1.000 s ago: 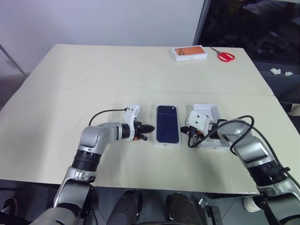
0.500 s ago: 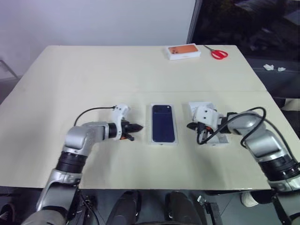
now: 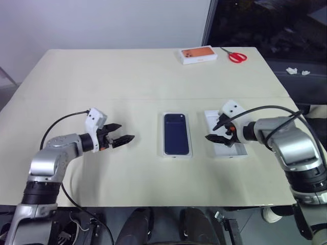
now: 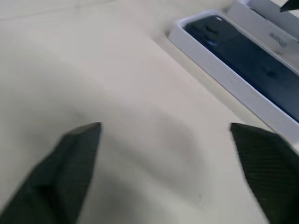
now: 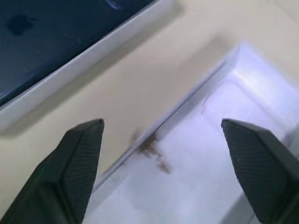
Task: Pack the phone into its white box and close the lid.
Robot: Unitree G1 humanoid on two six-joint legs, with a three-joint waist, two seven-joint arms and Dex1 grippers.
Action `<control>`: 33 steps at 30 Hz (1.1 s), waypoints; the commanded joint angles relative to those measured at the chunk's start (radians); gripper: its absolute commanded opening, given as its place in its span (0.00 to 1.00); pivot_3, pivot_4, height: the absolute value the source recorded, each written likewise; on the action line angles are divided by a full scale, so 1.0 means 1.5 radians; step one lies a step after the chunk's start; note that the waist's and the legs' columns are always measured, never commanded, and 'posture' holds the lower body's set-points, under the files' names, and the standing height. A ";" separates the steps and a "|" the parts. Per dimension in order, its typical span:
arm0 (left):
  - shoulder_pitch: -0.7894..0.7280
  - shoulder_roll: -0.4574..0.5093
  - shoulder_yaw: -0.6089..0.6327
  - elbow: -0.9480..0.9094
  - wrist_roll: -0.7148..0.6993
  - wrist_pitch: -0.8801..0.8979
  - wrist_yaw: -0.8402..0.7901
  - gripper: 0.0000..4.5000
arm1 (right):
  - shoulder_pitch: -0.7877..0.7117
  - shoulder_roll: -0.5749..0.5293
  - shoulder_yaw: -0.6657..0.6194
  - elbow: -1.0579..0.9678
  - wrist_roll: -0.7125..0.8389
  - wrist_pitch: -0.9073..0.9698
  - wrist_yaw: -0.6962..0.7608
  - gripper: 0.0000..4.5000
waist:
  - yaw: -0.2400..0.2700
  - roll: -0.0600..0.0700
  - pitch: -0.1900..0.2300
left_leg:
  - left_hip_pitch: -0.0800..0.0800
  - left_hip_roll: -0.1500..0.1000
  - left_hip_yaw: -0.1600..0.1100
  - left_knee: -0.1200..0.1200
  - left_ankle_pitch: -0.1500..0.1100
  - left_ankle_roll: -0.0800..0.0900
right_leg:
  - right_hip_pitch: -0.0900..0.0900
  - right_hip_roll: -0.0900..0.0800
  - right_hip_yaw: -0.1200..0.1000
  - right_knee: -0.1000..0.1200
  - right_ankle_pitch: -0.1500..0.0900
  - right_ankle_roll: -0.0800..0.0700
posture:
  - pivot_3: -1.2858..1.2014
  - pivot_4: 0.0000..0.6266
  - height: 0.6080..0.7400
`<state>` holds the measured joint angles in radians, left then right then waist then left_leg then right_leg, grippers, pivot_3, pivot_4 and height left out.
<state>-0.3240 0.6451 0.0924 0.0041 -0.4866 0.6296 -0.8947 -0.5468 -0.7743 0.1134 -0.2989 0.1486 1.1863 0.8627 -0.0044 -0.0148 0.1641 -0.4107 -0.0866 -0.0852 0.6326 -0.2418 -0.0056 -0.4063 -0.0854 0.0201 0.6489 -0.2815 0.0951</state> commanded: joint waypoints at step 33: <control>-0.005 -0.072 0.024 -0.086 -0.019 -0.090 0.061 1.00 | 0.013 0.127 -0.136 -0.008 0.603 0.285 -0.781 0.10 | -0.005 0.000 0.000 | 0.000 0.000 0.001 -0.001 0.001 0.001 | 0.000 0.000 0.000 0.001 0.000 0.000 | 0.52 0.24 1.00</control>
<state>-0.3132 0.5373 0.1051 -0.0842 -0.4920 0.4911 -0.8104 -0.5443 -0.5690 -0.1031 -0.3046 1.0322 1.6055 -0.2681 -0.0122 -0.0148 0.1643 -0.4108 -0.0869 -0.0842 0.6316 -0.2405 -0.0037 -0.4067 -0.0850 0.0204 0.6500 -0.2813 0.0952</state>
